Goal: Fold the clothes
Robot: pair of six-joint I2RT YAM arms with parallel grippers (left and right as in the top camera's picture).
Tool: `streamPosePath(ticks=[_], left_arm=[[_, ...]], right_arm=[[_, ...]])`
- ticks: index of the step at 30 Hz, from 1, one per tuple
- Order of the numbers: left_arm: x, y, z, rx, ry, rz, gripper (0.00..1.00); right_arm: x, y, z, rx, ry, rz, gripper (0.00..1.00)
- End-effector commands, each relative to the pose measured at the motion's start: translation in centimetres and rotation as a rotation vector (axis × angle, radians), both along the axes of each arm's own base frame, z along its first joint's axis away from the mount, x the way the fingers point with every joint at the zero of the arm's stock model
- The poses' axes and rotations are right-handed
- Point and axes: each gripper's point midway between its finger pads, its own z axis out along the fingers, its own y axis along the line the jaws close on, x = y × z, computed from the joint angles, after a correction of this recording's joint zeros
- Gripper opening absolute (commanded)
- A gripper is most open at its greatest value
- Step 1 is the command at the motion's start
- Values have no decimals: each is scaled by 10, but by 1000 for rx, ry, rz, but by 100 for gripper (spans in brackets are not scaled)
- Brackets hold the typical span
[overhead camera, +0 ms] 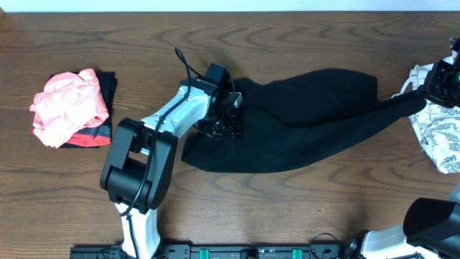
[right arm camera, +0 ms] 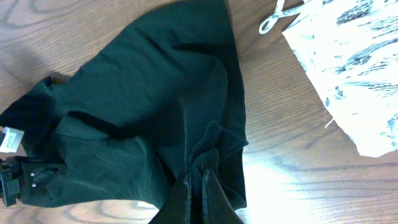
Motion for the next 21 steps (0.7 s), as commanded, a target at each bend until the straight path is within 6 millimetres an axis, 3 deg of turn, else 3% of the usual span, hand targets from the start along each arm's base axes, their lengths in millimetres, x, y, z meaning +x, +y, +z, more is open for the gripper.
streamPosePath(ticks=[1,3,5,6,13,16,21], left_arm=[[-3,4,-6,19,6,-9,42],[-5,-1,-3,-14,17,-12,36],[-5,-4,-2,-30,19,-14,12],[-5,-4,-2,-32,19,-14,6],[-9,-14,7,-100,44,-21,6],[-6,-15,21,-108,22,-26,6],[9,-12,84,-165,-137,-14,6]], right_arm=[[0,-1,7,-13,-22,14,1],[0,-1,7,-13,-22,14,1],[0,-1,7,-13,-22,14,0],[0,-1,7,-13,-22,14,1],[0,-1,7,-13,-22,14,1],[0,-1,7,-15,-22,14,1],[0,-1,7,-15,-21,13,1]])
